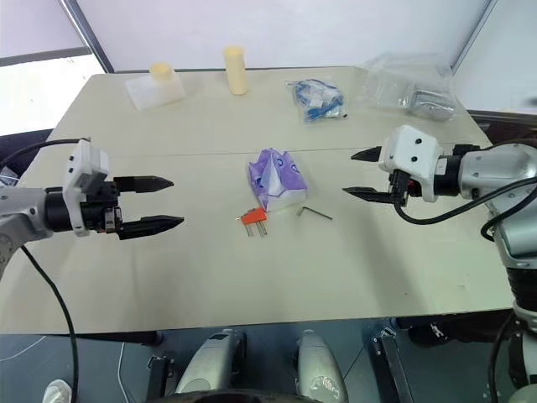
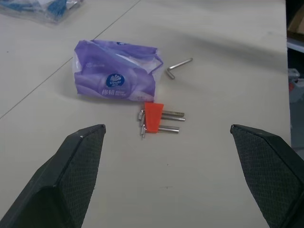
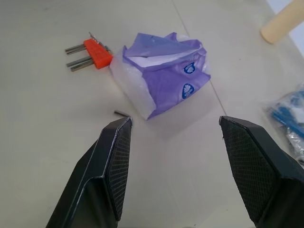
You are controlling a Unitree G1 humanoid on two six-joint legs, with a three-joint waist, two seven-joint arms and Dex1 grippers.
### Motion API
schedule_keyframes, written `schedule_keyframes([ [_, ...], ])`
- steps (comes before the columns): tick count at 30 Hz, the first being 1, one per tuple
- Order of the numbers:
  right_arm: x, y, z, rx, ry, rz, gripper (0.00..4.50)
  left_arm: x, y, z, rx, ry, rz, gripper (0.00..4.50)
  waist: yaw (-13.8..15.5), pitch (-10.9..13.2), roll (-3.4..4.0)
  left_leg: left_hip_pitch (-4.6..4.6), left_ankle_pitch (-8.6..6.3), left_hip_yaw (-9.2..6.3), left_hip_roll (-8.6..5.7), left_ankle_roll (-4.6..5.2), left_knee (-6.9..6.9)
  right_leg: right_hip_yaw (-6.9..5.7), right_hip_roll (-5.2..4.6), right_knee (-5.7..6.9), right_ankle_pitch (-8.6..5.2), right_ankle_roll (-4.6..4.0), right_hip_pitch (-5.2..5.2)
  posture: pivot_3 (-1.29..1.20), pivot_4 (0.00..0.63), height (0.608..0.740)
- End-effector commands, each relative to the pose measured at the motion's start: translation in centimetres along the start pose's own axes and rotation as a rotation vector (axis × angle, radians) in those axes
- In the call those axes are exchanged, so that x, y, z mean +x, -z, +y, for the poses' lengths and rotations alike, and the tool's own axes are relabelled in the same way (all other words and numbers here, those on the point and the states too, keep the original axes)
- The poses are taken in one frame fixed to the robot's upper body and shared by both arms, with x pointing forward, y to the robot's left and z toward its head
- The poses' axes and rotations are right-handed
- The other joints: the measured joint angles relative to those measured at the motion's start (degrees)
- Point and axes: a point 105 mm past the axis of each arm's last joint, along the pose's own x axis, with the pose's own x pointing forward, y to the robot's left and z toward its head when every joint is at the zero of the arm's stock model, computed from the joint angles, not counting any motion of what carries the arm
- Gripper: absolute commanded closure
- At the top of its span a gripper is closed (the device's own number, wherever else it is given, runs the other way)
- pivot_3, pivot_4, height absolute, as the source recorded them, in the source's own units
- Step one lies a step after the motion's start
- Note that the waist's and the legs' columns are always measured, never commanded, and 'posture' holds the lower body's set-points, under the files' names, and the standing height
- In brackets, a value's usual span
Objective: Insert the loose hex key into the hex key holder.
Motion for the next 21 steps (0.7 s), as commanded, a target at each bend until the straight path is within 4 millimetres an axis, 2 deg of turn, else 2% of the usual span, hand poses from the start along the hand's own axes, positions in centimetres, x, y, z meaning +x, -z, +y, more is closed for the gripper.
schedule_keyframes([
  [1,-0.4,-1.7,-0.3,-0.057,0.002,-0.022,1.46,-0.4,-1.1,0.2,0.027,-0.009,-0.021,0.07,0.0,0.0,0.01,-0.01,0.0,0.0,0.0,0.0,0.0,0.0,0.0,0.0,0.01,0.03,-0.02,0.0,0.15,0.74],
  [21,0.4,-2.8,-0.2,-0.058,-0.005,-0.054,1.46,-0.1,-0.7,0.3,0.044,-0.033,0.003,0.07,0.0,0.0,0.01,-0.02,0.0,0.02,0.0,0.0,-0.01,0.02,-0.01,0.01,0.02,0.03,-0.05,0.0,0.15,0.74],
])
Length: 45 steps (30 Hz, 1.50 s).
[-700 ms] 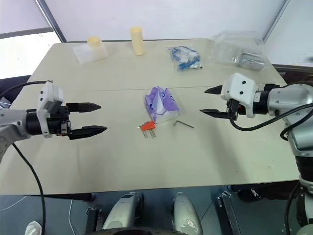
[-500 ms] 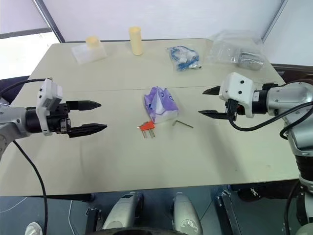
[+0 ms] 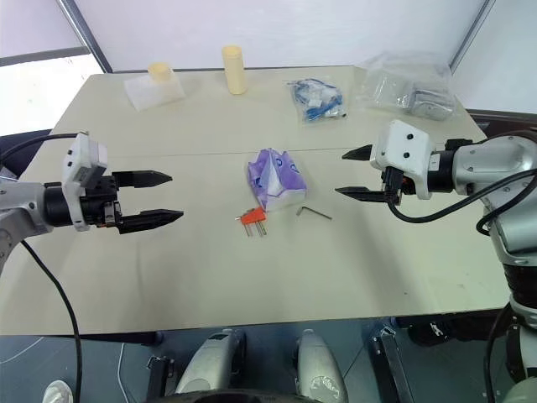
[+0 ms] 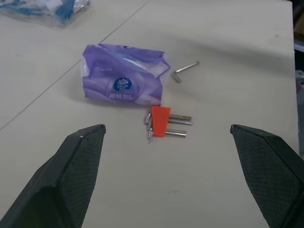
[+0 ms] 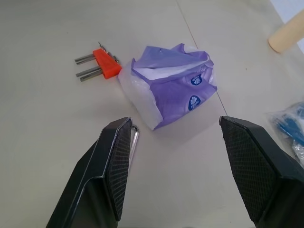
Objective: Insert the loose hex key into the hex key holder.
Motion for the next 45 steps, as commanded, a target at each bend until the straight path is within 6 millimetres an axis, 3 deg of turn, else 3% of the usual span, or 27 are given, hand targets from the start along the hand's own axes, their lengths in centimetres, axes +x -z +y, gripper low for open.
schedule_keyframes([
  [1,-0.1,-1.3,-0.3,-0.041,0.015,-0.038,1.46,-0.1,-0.6,-0.2,0.036,-0.003,-0.003,0.07,0.0,0.0,0.0,0.0,0.0,0.0,0.0,0.0,0.0,0.0,0.0,0.0,0.0,0.0,0.0,0.0,0.15,0.74],
  [6,0.4,-1.4,-0.4,-0.032,0.013,-0.059,1.46,-0.3,-0.6,-0.1,0.035,-0.011,0.0,0.07,-0.1,0.0,0.0,0.0,0.0,0.0,0.0,0.0,0.0,0.0,0.0,0.0,0.0,0.0,0.0,0.0,0.15,0.74],
  [10,2.3,-1.8,-0.6,-0.004,-0.007,-0.115,1.46,-0.2,-0.6,0.0,0.035,-0.019,-0.002,0.07,-0.3,0.0,-0.02,0.01,0.0,0.01,0.03,0.0,0.01,0.02,0.02,0.01,0.01,0.0,-0.02,0.0,0.15,0.74],
  [16,7.5,-0.2,0.8,-0.006,-0.091,-0.121,1.46,0.3,-0.6,-0.2,0.042,-0.025,-0.009,0.07,-0.2,0.0,-0.04,0.0,0.0,0.02,0.02,0.0,0.01,0.02,0.04,0.02,0.02,0.03,-0.03,0.0,0.15,0.74],
  [19,10.0,0.7,0.5,0.007,-0.093,-0.118,1.46,0.2,-0.6,-0.4,0.043,-0.034,-0.01,0.07,-0.2,0.1,-0.06,-0.02,0.0,0.02,0.01,0.0,0.02,0.01,0.05,0.04,0.03,0.03,-0.06,0.0,0.15,0.74],
  [24,12.7,1.8,0.2,-0.033,-0.107,-0.084,1.46,0.0,-0.2,-0.6,0.054,-0.057,0.006,0.07,-0.2,0.1,-0.07,-0.03,0.01,0.03,0.0,-0.01,0.0,0.01,0.05,0.06,0.03,0.04,-0.09,0.0,0.15,0.74],
  [38,16.0,5.6,1.7,-0.09,-0.18,0.057,1.46,-0.3,-0.3,-0.7,0.075,-0.098,0.01,0.07,-0.4,0.1,-0.07,-0.02,0.01,0.01,-0.01,-0.01,0.0,0.0,0.07,0.12,0.03,0.04,-0.1,0.0,0.15,0.74],
  [41,16.4,5.9,1.5,-0.111,-0.157,0.071,2.34,-0.3,-0.3,-0.7,0.081,-0.099,0.013,0.0,-0.6,0.1,-0.07,0.0,0.01,0.0,0.0,-0.02,0.0,0.0,0.09,0.14,0.03,0.03,-0.09,0.0,0.15,0.74],
  [45,16.4,6.1,1.4,-0.115,-0.141,0.067,4.33,-0.2,-0.3,-0.7,0.086,-0.101,0.01,0.0,-0.8,0.1,-0.08,0.01,0.02,0.0,0.0,-0.03,0.0,0.0,0.09,0.14,0.03,0.03,-0.06,0.0,0.15,0.74],
])
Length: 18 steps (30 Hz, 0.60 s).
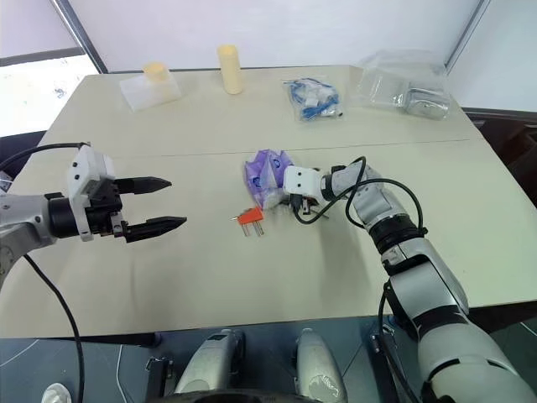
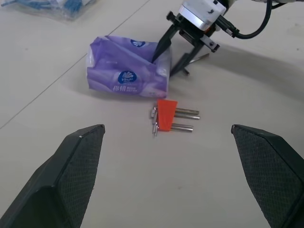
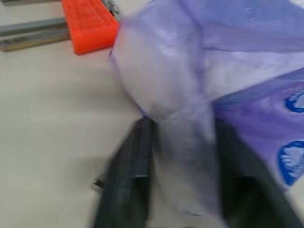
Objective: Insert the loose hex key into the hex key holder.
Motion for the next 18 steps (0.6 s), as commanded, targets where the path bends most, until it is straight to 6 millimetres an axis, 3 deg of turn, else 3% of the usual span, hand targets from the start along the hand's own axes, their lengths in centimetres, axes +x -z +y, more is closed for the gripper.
schedule_keyframes([
  [1,0.0,0.0,-0.3,-0.005,0.016,0.002,4.43,-0.3,-1.0,0.0,0.056,-0.015,-0.02,0.0,-0.2,0.0,0.0,0.0,0.0,0.0,0.0,0.0,0.0,0.0,0.0,0.0,0.0,0.0,0.0,0.0,0.15,0.74],
  [6,-0.5,-0.4,-0.5,-0.002,0.036,-0.023,4.43,-0.1,-1.0,0.0,0.057,-0.014,-0.021,0.0,-0.5,0.0,0.0,0.01,0.0,-0.03,0.0,0.0,0.0,0.0,0.0,0.0,0.0,0.0,0.02,0.0,0.15,0.74],
  [10,-2.5,-2.1,-3.1,0.003,0.193,-0.095,4.43,0.0,-1.0,-0.1,0.059,-0.013,-0.021,0.0,-0.5,0.0,0.01,-0.02,0.0,-0.03,-0.02,0.0,-0.01,0.0,-0.02,0.0,0.0,0.0,0.01,0.0,0.15,0.74],
  [11,-3.5,-2.4,-4.5,-0.006,0.294,-0.103,4.43,0.0,-0.9,-0.1,0.059,-0.013,-0.021,0.0,-0.5,0.0,0.01,-0.03,0.0,-0.03,-0.02,0.0,-0.01,0.0,-0.03,0.0,0.0,0.01,-0.01,0.0,0.15,0.74],
  [15,-9.5,0.3,-11.0,0.154,0.822,0.011,4.43,0.4,-0.7,-0.2,0.058,-0.008,-0.023,0.0,-0.7,0.0,0.02,-0.03,0.0,-0.03,-0.02,-0.01,-0.01,0.01,-0.03,0.02,0.0,0.0,-0.04,0.0,0.15,0.74],
  [18,-13.5,4.2,-12.0,0.302,1.071,0.174,4.43,0.7,-0.6,-0.5,0.055,0.001,-0.031,0.0,-0.3,0.0,0.01,-0.04,0.01,-0.03,-0.04,-0.02,-0.04,0.01,-0.06,0.0,0.0,-0.01,-0.03,0.0,0.15,0.74],
])
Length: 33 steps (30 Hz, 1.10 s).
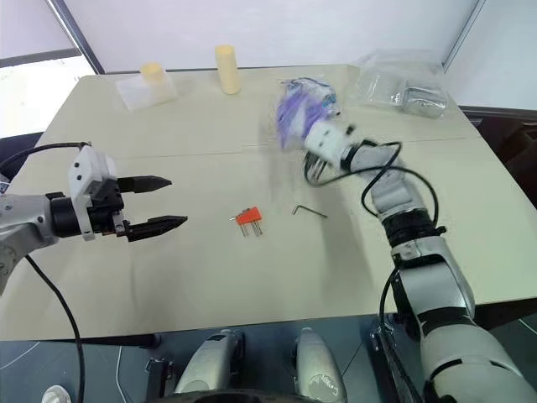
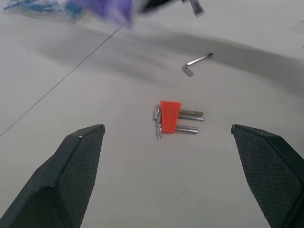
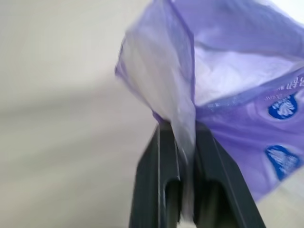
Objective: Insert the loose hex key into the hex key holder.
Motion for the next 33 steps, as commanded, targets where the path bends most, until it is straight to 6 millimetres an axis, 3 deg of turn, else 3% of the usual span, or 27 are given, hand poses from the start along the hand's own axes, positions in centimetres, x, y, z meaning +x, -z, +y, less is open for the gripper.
schedule_keyframes([
  [1,-2.5,3.9,-5.8,0.102,0.344,0.2,4.43,0.3,-0.7,-0.4,0.049,0.003,-0.026,0.0,0.3,0.0,-0.02,-0.01,0.0,0.0,-0.01,0.0,-0.02,0.0,-0.02,-0.02,0.0,0.0,0.0,0.0,0.15,0.74],
  [4,-5.3,8.7,-7.1,0.166,0.532,0.438,4.43,0.6,-0.4,-0.5,0.052,0.003,-0.026,0.0,0.2,0.0,-0.03,-0.03,0.0,0.04,-0.02,0.0,-0.07,0.04,-0.03,-0.09,-0.01,-0.01,-0.01,0.0,0.15,0.74],
  [6,-6.9,10.8,-7.6,0.143,0.621,0.582,4.43,0.7,-0.4,-0.5,0.054,0.003,-0.028,0.0,0.0,0.0,-0.02,-0.03,0.0,0.06,-0.02,0.01,-0.08,0.06,-0.02,-0.07,-0.01,-0.01,-0.03,0.0,0.15,0.74],
  [9,-8.6,12.5,-7.6,0.104,0.693,0.747,4.43,0.7,-0.4,-0.5,0.054,0.002,-0.032,0.0,-0.5,0.0,0.06,-0.03,0.0,0.14,-0.02,0.01,-0.08,0.14,0.0,0.0,-0.01,-0.01,-0.09,0.0,0.15,0.74],
  [15,-9.5,14.0,-6.0,0.268,0.715,0.869,4.43,0.8,-0.4,-0.6,0.05,-0.001,-0.031,0.0,-1.2,0.0,0.06,-0.02,-0.01,0.28,0.01,0.02,-0.1,0.21,0.14,0.03,0.0,0.0,-0.16,0.0,0.15,0.74],
  [18,-9.8,14.3,-5.7,0.33,0.727,0.884,3.43,0.7,-0.3,-0.6,0.05,0.0,-0.029,0.0,-1.1,0.0,0.07,-0.03,-0.01,0.34,0.01,0.03,-0.1,0.21,0.13,0.03,0.0,0.0,-0.15,0.0,0.15,0.74],
  [22,-9.7,14.2,-5.5,0.4,0.706,0.87,1.3,0.7,-0.4,-0.5,0.048,-0.002,-0.03,0.0,-0.8,0.0,0.06,-0.03,-0.01,0.43,0.0,0.03,-0.08,0.21,0.12,0.01,0.0,0.01,-0.12,0.0,0.15,0.74],
  [24,-9.5,13.5,-5.9,0.386,0.686,0.822,0.25,0.6,-0.3,-0.4,0.048,-0.004,-0.028,0.0,-0.6,0.0,0.07,-0.03,-0.01,0.44,0.0,0.03,-0.07,0.21,0.11,0.01,0.0,0.01,-0.12,0.0,0.15,0.74],
  [25,-9.4,13.0,-6.2,0.379,0.678,0.802,0.04,0.6,-0.3,-0.4,0.048,-0.003,-0.027,0.0,-0.6,0.0,0.07,-0.03,-0.01,0.44,0.0,0.03,-0.08,0.21,0.12,0.02,0.0,0.01,-0.13,0.0,0.15,0.74],
  [27,-8.8,10.7,-6.9,0.356,0.635,0.699,0.04,0.5,-0.3,-0.4,0.048,-0.003,-0.025,0.0,-0.5,0.0,0.07,-0.03,-0.01,0.44,0.0,0.03,-0.08,0.21,0.12,0.02,0.0,0.01,-0.13,0.0,0.15,0.74],
  [29,-7.1,5.6,-6.5,0.248,0.484,0.502,0.04,0.4,-0.3,-0.4,0.045,0.003,-0.02,0.0,-0.5,0.0,0.08,-0.04,-0.01,0.44,0.02,0.04,-0.09,0.21,0.12,0.01,0.0,0.02,-0.15,0.0,0.15,0.74],
  [31,-5.7,0.2,-2.9,0.156,0.189,0.322,0.04,0.3,-0.5,-0.5,0.027,0.012,-0.031,0.0,-0.7,0.1,0.12,-0.06,-0.02,0.43,0.03,0.05,-0.1,0.21,0.12,0.01,0.0,0.02,-0.2,0.0,0.15,0.74],
  [33,-5.9,-3.9,0.8,0.081,-0.056,0.163,0.04,0.3,-0.8,-0.5,0.018,0.017,-0.042,0.0,-0.9,0.1,0.11,-0.03,-0.04,0.28,0.1,0.08,-0.11,0.23,0.18,0.02,0.0,0.02,-0.2,0.0,0.15,0.74],
])
